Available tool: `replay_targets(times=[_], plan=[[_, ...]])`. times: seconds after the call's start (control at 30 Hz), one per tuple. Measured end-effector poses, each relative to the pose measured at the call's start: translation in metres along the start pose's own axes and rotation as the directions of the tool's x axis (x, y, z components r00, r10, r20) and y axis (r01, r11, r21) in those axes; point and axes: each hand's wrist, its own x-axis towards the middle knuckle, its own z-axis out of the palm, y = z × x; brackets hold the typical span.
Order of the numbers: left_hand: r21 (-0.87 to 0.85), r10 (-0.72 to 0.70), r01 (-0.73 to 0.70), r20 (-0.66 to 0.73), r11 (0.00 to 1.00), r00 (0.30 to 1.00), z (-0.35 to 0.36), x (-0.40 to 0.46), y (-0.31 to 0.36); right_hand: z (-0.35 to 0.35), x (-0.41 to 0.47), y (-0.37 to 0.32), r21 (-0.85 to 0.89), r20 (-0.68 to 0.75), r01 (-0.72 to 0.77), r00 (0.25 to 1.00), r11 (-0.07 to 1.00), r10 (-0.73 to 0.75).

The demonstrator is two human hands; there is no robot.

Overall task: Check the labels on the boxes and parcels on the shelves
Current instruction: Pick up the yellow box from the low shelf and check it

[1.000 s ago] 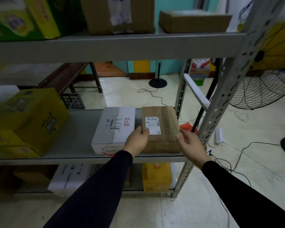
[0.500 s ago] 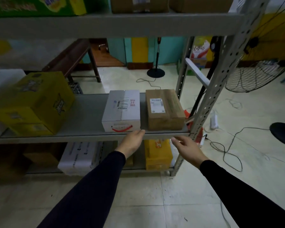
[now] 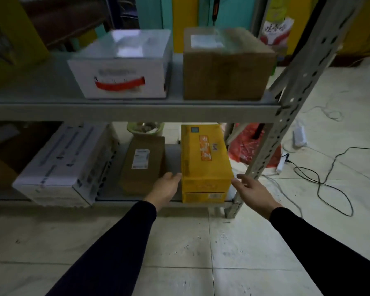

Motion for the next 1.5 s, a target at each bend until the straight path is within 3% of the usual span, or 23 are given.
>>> replay_targets(times=[0.3,0.43,0.53,0.77,0.93,1.13,1.23,1.3,1.5], plan=[[-0.26,0.052,-0.074,-0.093,0.963,0.994,0.066,0.123,-0.074,0.061,0.11,0.072,0.282,-0.049,0.029,0.999,0.959,-0.016],[-0.347,0.112,-0.129,-0.067,0.929,0.991,0.088,0.15,-0.083,0.081,0.129,0.085,0.58,0.014,0.047,0.998,0.813,-0.067],[-0.425,0.155,-0.171,-0.072,0.889,0.985,0.098,0.145,-0.081,0.089,0.138,0.089,0.683,-0.001,0.042,0.998,0.729,-0.057],[-0.629,0.013,-0.09,-0.126,0.772,0.992,0.101,0.137,-0.097,0.087,0.132,0.115,0.753,-0.06,0.022,0.998,0.658,0.036],[-0.663,-0.03,-0.136,-0.233,0.736,0.972,0.087,0.102,-0.102,0.09,0.101,0.111,0.685,-0.124,0.074,0.992,0.725,0.016],[-0.565,0.142,-0.238,-0.21,0.79,0.967,0.073,0.052,-0.107,0.084,0.044,0.101,0.666,-0.022,0.123,0.989,0.736,-0.146],[-0.552,0.258,-0.338,-0.22,0.762,0.941,0.066,0.038,-0.107,0.076,0.013,0.092,0.733,-0.011,0.137,0.982,0.666,-0.189],[-0.609,0.261,-0.327,-0.197,0.723,0.945,0.059,0.046,-0.114,0.076,-0.003,0.086,0.775,0.008,0.13,0.976,0.619,-0.216],[-0.644,0.389,-0.415,-0.192,0.643,0.901,0.052,-0.023,-0.127,0.096,-0.045,0.078,0.804,0.0,0.158,0.964,0.574,-0.265]])
